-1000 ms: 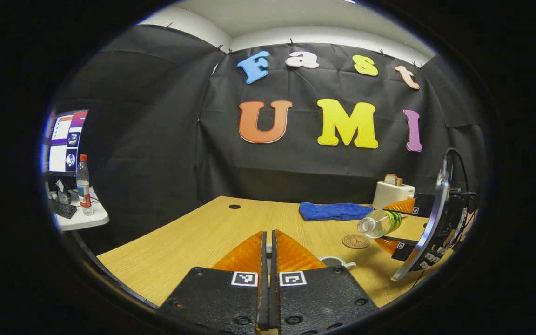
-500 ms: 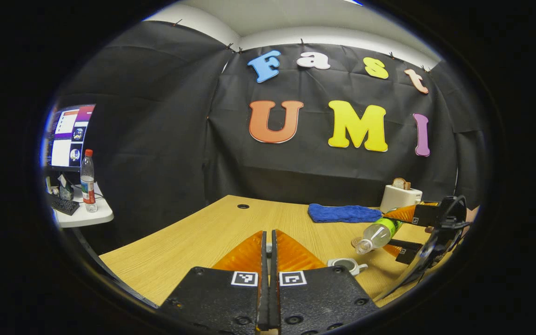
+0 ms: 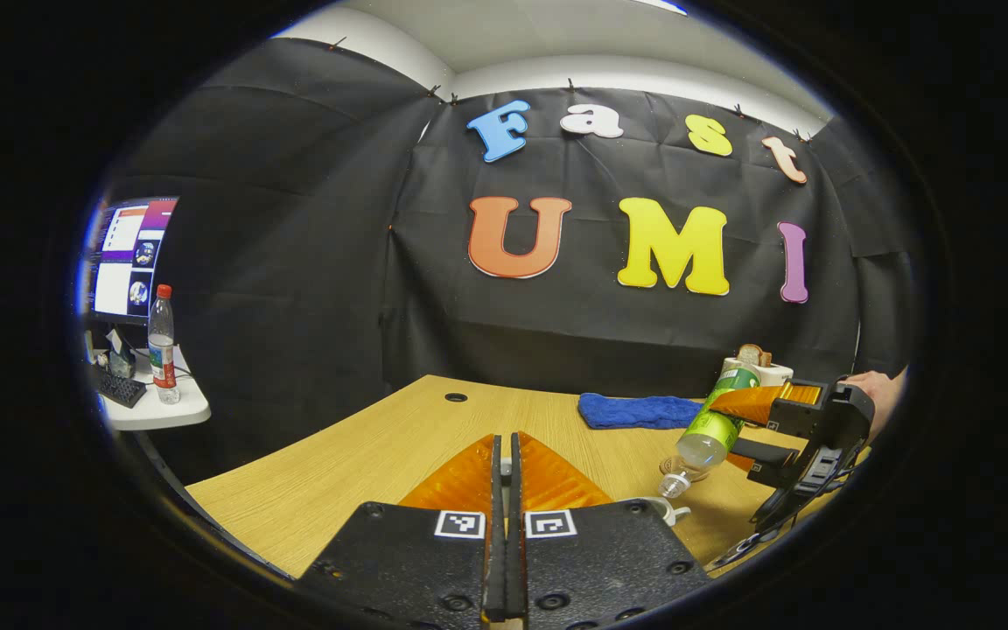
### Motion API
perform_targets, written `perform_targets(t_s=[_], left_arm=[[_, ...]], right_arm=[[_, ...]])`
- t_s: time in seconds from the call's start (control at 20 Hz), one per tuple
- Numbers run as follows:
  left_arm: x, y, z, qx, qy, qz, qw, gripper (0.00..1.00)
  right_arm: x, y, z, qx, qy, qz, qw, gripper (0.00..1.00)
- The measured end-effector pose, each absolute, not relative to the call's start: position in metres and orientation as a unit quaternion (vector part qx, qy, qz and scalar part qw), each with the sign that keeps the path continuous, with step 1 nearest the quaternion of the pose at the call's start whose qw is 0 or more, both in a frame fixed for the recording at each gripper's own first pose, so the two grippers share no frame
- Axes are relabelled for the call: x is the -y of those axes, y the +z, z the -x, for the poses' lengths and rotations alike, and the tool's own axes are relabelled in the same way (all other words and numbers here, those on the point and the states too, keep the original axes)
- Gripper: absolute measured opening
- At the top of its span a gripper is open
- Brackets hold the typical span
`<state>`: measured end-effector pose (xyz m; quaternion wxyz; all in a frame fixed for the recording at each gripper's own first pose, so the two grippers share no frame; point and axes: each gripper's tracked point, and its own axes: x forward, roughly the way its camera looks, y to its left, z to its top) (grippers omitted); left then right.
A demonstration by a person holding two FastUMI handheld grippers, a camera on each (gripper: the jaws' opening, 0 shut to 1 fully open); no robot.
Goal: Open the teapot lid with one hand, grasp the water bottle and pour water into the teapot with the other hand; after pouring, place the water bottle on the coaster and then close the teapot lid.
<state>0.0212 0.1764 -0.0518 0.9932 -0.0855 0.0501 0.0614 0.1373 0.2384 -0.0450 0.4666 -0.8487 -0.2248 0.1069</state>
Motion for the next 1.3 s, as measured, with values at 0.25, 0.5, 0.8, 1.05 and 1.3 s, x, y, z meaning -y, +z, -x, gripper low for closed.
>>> perform_targets(t_s=[0.25,0.5,0.8,1.05,1.3], left_arm=[[-0.173,-0.052,-0.021,-0.051,0.056,0.080,0.994,0.03],[-0.172,-0.052,-0.021,-0.055,0.052,0.077,0.994,0.03],[-0.172,-0.051,-0.019,-0.055,0.049,0.076,0.994,0.03],[-0.170,-0.051,-0.020,-0.055,0.048,0.074,0.995,0.03],[-0.170,-0.051,-0.020,-0.055,0.046,0.073,0.995,0.03]], right_arm=[[-0.252,-0.030,-0.134,0.268,0.090,0.876,0.391,0.71],[-0.262,-0.018,-0.133,0.297,0.073,0.896,0.323,0.71],[-0.268,-0.013,-0.128,0.324,0.063,0.900,0.286,0.71],[-0.272,-0.009,-0.126,0.330,0.059,0.901,0.276,0.71],[-0.273,-0.003,-0.127,0.332,0.056,0.899,0.280,0.71]])
